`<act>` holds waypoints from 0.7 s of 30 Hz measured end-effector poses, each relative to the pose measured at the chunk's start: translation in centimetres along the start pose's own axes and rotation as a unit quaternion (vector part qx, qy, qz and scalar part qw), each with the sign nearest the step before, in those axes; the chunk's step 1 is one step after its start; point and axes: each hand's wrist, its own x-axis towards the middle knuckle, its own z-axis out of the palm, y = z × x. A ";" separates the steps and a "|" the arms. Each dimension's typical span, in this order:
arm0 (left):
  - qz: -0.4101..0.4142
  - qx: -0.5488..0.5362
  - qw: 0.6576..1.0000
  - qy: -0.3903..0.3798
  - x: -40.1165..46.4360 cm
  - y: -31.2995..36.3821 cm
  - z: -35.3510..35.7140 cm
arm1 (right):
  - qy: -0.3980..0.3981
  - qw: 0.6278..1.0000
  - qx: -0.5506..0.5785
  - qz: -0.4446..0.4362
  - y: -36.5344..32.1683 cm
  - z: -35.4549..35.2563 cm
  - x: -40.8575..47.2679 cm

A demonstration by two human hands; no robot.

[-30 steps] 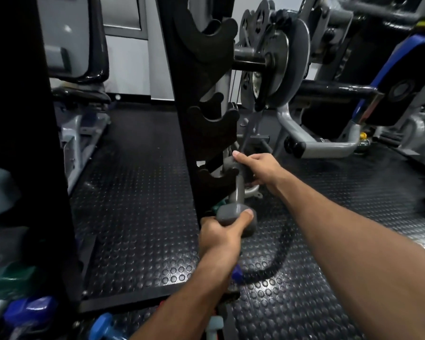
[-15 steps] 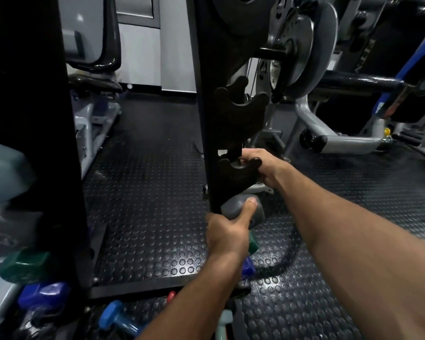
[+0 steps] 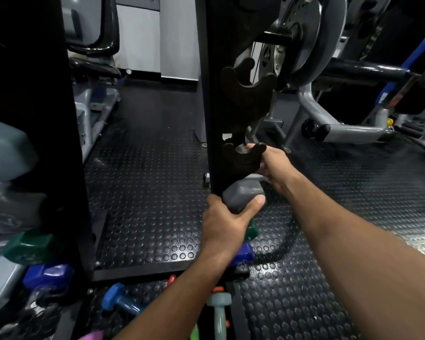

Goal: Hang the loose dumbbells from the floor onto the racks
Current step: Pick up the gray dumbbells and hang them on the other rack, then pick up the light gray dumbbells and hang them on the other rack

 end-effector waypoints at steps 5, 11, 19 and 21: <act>-0.016 0.090 0.995 -0.050 -0.4 -1.5 -1.6 | 0.103 0.995 -0.007 0.017 5.1 -2.4 -3.8; -0.069 0.134 0.983 -0.106 -2.4 -8.1 -3.3 | 0.160 0.981 0.005 0.109 15.2 -2.7 -11.1; -0.149 0.266 0.935 -0.179 -6.0 -20.4 -3.5 | 0.080 0.948 -0.151 0.267 26.5 -1.7 -18.1; -0.146 0.298 0.920 -0.207 -6.1 -22.1 -3.3 | 0.062 0.937 -0.162 0.303 28.9 -1.5 -19.2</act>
